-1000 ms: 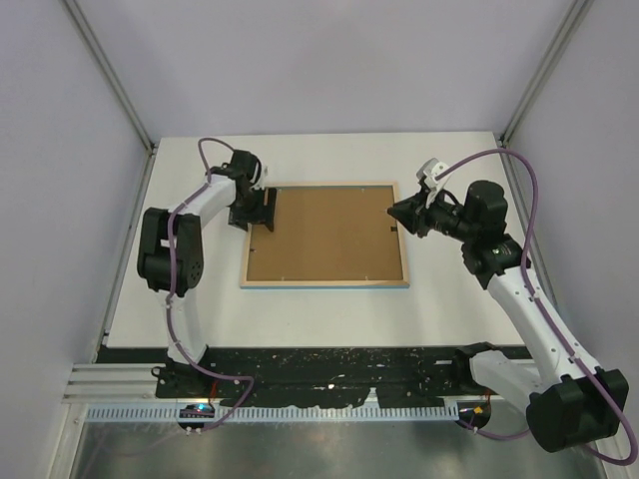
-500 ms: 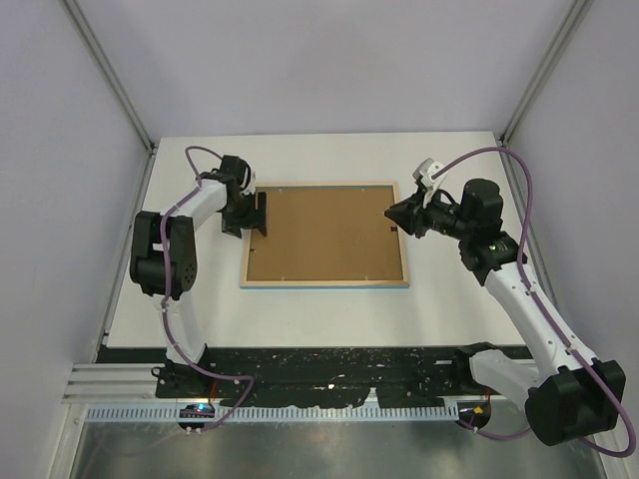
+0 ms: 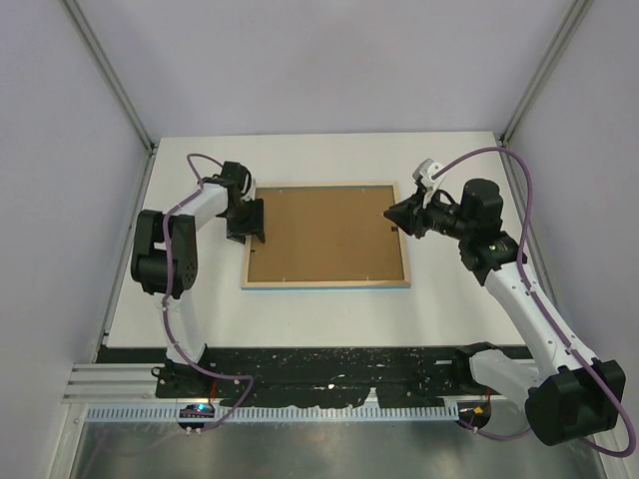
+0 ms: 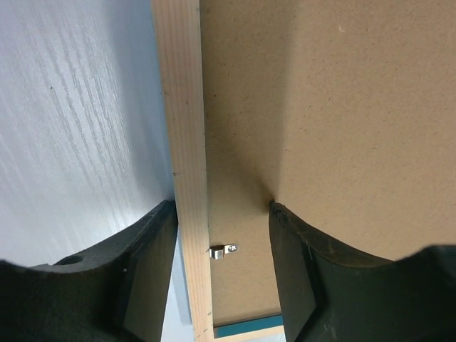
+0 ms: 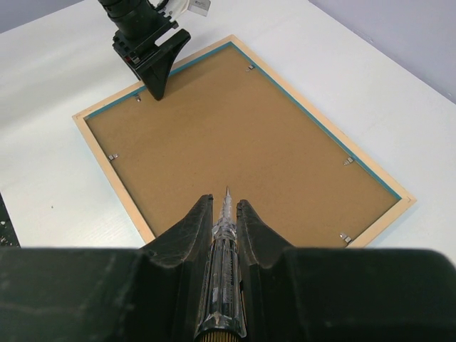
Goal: Take the photo out of the frame
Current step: Adjust the photo frame at the center of the board.
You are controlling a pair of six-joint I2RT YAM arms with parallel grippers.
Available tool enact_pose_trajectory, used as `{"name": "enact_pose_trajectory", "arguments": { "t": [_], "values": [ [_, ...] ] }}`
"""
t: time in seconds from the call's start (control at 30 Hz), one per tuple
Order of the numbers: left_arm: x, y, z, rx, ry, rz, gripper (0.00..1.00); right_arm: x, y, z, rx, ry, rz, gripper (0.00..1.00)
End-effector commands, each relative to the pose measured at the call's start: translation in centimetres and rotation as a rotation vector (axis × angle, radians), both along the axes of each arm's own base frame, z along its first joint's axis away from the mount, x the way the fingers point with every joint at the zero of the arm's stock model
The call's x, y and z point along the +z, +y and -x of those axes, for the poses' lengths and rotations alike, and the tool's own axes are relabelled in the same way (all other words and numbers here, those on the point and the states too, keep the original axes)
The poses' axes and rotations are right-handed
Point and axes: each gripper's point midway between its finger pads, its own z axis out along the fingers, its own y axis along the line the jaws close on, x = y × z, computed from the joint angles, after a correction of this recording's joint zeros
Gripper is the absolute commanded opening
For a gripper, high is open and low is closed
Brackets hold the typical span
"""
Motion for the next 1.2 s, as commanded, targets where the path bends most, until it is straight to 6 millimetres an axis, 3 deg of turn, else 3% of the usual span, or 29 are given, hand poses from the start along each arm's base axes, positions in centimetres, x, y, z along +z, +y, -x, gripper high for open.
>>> {"name": "enact_pose_trajectory", "arguments": {
  "t": [0.0,0.2,0.37,0.63,0.97,1.17],
  "values": [
    [-0.3,-1.4,1.2,-0.009,0.014,0.05,0.56,1.2,0.3,-0.4,0.012,-0.028,-0.021,0.08],
    [-0.2,-1.6,1.2,-0.04,-0.016,0.011,0.49,0.5,0.4,-2.9,-0.008,0.011,0.017,0.08],
    [-0.4,-2.1,1.2,-0.058,-0.034,0.025,0.44,1.0,0.1,-5.4,-0.062,0.023,0.04,0.08],
    [0.1,-2.4,1.3,-0.054,-0.077,0.049,0.42,-0.6,-0.7,-8.6,-0.149,0.127,0.104,0.08],
    [2.0,-3.2,-0.5,-0.036,-0.162,0.092,0.4,-3.3,-1.1,-8.2,-0.173,0.175,0.115,0.08],
    [1.0,-3.1,-0.1,-0.038,-0.139,0.087,0.35,-3.8,-1.0,-8.0,-0.162,0.179,0.113,0.08]
  ]
}}
